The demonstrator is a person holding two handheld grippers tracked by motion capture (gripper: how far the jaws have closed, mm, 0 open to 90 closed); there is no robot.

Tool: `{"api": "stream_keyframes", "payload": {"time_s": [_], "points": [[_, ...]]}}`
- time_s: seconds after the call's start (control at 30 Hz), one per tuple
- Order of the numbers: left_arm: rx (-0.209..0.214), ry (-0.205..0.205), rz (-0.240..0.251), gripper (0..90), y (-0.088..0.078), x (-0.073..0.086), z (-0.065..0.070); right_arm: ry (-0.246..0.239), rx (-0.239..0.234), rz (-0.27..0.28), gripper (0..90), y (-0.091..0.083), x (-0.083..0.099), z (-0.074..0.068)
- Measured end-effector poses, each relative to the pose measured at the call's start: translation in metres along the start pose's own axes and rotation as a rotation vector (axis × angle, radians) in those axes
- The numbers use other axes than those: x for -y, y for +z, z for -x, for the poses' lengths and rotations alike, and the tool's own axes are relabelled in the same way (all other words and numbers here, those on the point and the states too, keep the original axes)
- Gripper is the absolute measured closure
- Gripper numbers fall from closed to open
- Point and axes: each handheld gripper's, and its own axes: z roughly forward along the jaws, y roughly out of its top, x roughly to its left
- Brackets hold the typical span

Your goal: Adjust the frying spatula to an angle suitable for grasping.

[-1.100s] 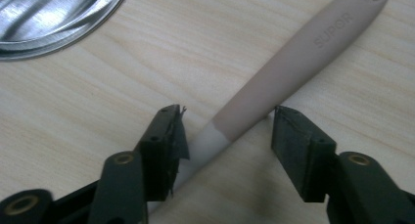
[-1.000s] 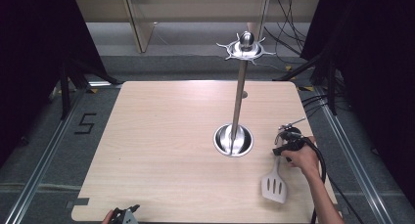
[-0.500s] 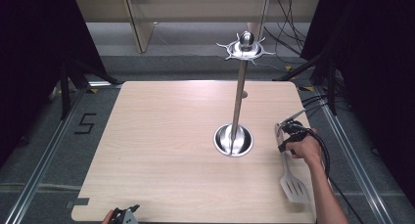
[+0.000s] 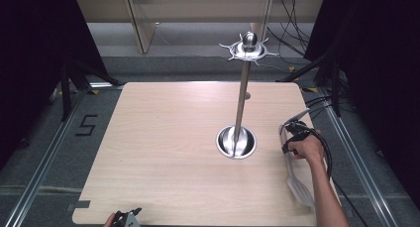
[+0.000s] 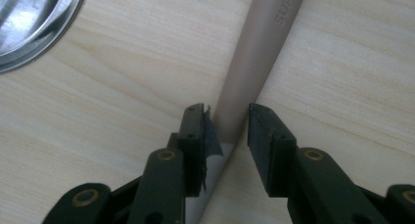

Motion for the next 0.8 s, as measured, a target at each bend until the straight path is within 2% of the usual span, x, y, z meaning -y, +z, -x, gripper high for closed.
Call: {"api": "stream_keyframes", "payload": {"time_s": [0.03,0.07,0.1,0.13,0.2,0.23,0.3,0.37,0.4,0.43,0.47,0.5,0.57,0.67,0.73,0.77,0.8], "points": [[-0.004,-0.001,0.000,14.8,0.000,0.000,0.000,-0.013,0.011,0.018,67.2,0.002,0.000,0.002],[-0.004,-0.001,0.000,14.8,0.000,0.000,0.000,0.029,-0.021,0.004,66.7,0.002,0.001,-0.001],[0.002,0.001,0.000,14.8,0.001,0.000,0.000,0.008,-0.018,0.010,66.6,0.003,0.001,0.001],[0.002,0.001,0.000,14.8,0.001,0.000,0.000,0.036,-0.023,0.001,66.5,0.005,0.001,-0.001],[0.003,0.001,-0.001,14.8,0.001,0.000,0.000,0.045,-0.022,-0.018,66.5,0.005,0.001,-0.001],[-0.011,0.003,0.000,14.8,0.002,0.000,0.000,0.011,-0.013,0.001,66.4,0.006,0.001,0.001],[-0.013,0.002,0.003,14.8,0.002,0.000,0.001,0.032,-0.022,-0.007,66.7,0.006,0.001,-0.001],[-0.018,-0.002,0.003,14.8,0.002,0.000,0.001,0.032,-0.020,0.000,66.7,0.007,0.001,-0.002],[-0.013,0.002,0.003,14.8,0.002,0.000,0.000,-0.001,-0.014,0.002,66.6,0.007,0.001,-0.001],[-0.008,0.003,-0.003,14.9,-0.001,0.000,0.000,0.014,-0.014,-0.013,66.6,0.007,0.001,-0.004],[-0.008,0.004,-0.002,14.8,-0.001,0.000,0.000,-0.055,-0.002,-0.013,66.9,0.007,-0.002,-0.003],[0.004,0.000,0.000,14.8,0.000,0.000,0.000,-0.071,0.002,-0.021,67.6,0.008,-0.003,-0.005],[0.003,-0.004,-0.003,14.8,0.000,0.000,-0.001,-0.083,-0.002,-0.008,68.7,0.009,-0.003,-0.008],[0.003,-0.004,-0.002,14.8,0.000,0.000,-0.001,-0.136,-0.027,-0.022,71.8,0.008,-0.005,-0.012],[0.003,-0.005,-0.003,14.8,0.000,0.000,-0.001,-0.146,-0.027,-0.017,72.5,0.009,-0.005,-0.014],[0.003,-0.005,-0.002,14.9,0.000,0.000,-0.001,-0.184,-0.023,-0.021,73.7,0.010,-0.006,-0.016],[0.003,-0.005,-0.002,14.8,0.000,0.000,-0.001,-0.184,-0.023,-0.021,73.7,0.010,-0.006,-0.016]]}}
